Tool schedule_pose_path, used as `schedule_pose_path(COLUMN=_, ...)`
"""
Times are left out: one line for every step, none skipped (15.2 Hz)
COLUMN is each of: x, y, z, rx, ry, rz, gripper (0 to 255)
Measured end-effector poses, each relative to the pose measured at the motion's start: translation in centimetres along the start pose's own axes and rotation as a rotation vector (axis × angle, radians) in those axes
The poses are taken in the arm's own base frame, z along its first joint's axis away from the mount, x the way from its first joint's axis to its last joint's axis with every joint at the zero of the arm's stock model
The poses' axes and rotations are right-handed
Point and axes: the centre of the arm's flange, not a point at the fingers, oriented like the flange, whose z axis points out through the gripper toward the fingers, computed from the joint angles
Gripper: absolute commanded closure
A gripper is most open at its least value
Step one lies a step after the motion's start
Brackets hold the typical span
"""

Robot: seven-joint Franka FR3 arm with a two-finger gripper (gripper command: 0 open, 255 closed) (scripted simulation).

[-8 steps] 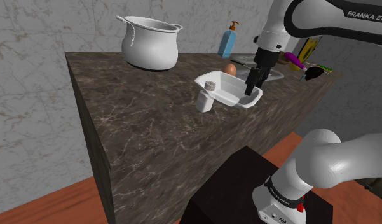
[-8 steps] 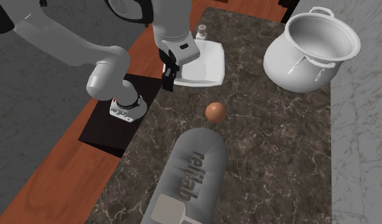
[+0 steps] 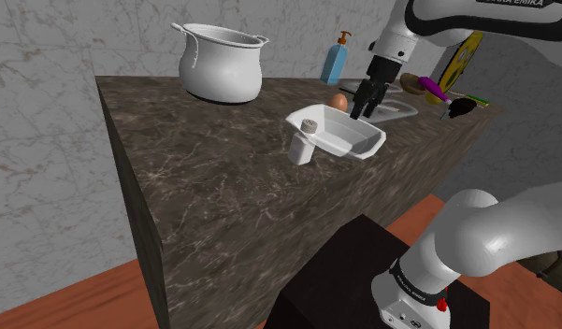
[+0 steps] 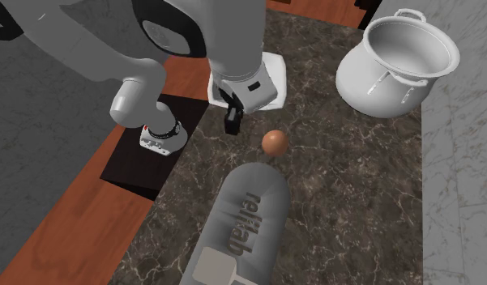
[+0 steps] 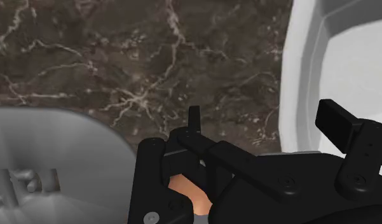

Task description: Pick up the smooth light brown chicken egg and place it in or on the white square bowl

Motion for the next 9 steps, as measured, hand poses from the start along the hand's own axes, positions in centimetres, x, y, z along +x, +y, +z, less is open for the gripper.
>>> schedule_pose_path(x=0.9, y=0.6, z=-0.3, rx=0.021, ry=0.012, rz=0.001, gripper=0)
schedule_pose_path(x=2.1, y=1.7, z=-0.6, rx=0.042, ry=0.025, rz=0.003, gripper=0)
schedule_pose_path(x=2.6, y=3.1, z=-1.1, rx=0.063, ry=0.037, rz=0.005, gripper=0)
schedule_pose_path(x=3.4, y=4.3, z=-1.6, rx=0.084, ry=0.050, rz=0.006, gripper=0)
schedule_pose_path(x=4.1, y=5.4, z=-1.9, rx=0.105, ry=0.062, rz=0.007, gripper=0)
schedule_pose_path(x=4.9, y=6.5, z=-2.2, rx=0.126, ry=0.074, rz=0.009, gripper=0)
schedule_pose_path(x=5.6, y=7.4, z=-2.6, rx=0.148, ry=0.086, rz=0.010, gripper=0)
schedule_pose_path(x=6.4, y=8.1, z=-2.6, rx=0.162, ry=0.095, rz=0.011, gripper=0)
schedule_pose_path(x=6.8, y=8.5, z=-2.5, rx=0.169, ry=0.100, rz=0.011, gripper=0)
